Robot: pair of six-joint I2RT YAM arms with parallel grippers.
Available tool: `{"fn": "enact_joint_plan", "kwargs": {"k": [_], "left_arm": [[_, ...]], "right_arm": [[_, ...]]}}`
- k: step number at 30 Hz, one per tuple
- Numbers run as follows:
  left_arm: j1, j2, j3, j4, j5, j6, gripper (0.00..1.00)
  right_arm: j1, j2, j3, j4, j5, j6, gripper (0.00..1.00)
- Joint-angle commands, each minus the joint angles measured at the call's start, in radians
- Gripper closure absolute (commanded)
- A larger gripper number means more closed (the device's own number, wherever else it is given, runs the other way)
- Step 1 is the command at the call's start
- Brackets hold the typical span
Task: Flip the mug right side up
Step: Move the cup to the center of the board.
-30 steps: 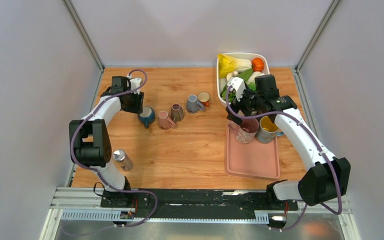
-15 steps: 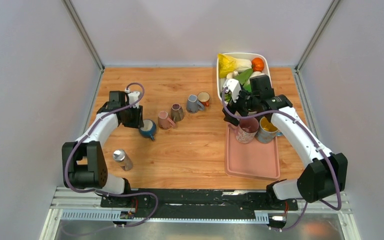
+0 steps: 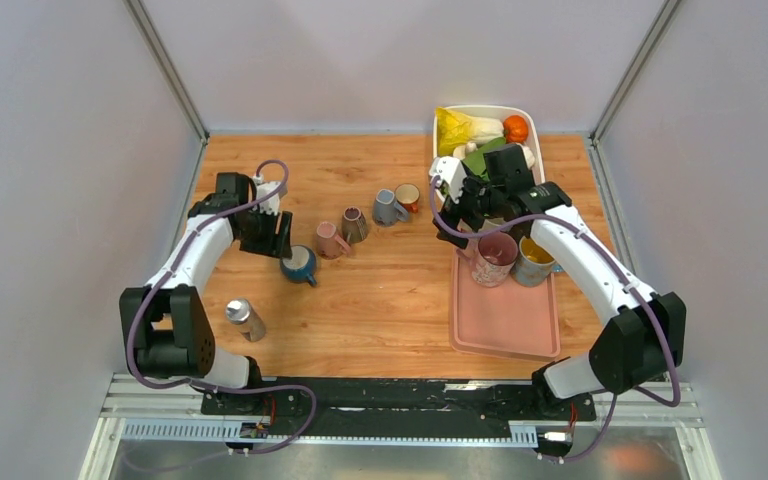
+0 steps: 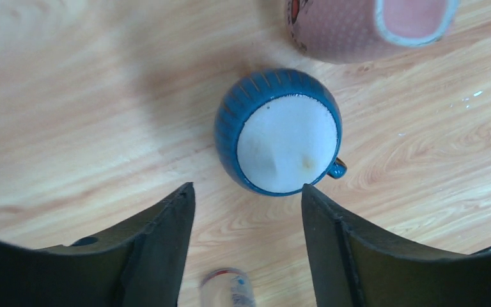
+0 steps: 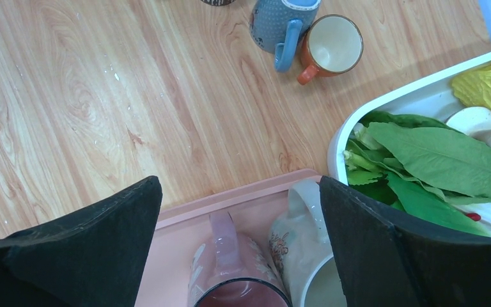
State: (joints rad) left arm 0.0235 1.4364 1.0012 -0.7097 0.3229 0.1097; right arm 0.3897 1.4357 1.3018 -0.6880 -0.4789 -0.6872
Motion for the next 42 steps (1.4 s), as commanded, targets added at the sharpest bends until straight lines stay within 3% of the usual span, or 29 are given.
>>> {"fn": "enact_joint_plan", "kwargs": {"k": [1,8,15,22,28,33,35,42], "left_arm": [[-0.003,0.017,0.178,-0.105,0.006,0.289,0.30],[0.000,0.240,0.315,-0.213,0.206,0.467,0.35],[0.000,0.307,0.311,-0.255,0.191,0.599,0.38],[-0.004,0.291,0.229,-0.192,0.252,0.398,0.50],[-0.020,0.179,0.087,-0.164,0.233,0.224,0.56],[-0.049,0.118,0.016,-0.128,0.219,-0.094,0.63],[-0.066,0.091,-0.025,-0.094,0.262,-0.207,0.63],[-0.117,-0.002,-0.128,-0.010,0.367,-0.359,0.62]], "right_arm": [[0.002,-0.046,0.021,0.012,-0.042,-0.037,0.00],[0.005,-0.087,-0.049,0.141,-0.178,0.107,0.00],[0.005,-0.143,-0.075,0.119,-0.181,0.095,0.00],[0.005,-0.202,-0.145,0.119,-0.162,0.118,0.00],[0.006,-0.226,-0.207,0.171,-0.157,0.165,0.00],[0.012,-0.210,-0.240,0.278,-0.116,0.263,0.00],[0.049,-0.218,-0.257,0.304,-0.063,0.240,0.00],[0.265,-0.186,-0.274,0.304,0.051,0.172,0.00]]}}
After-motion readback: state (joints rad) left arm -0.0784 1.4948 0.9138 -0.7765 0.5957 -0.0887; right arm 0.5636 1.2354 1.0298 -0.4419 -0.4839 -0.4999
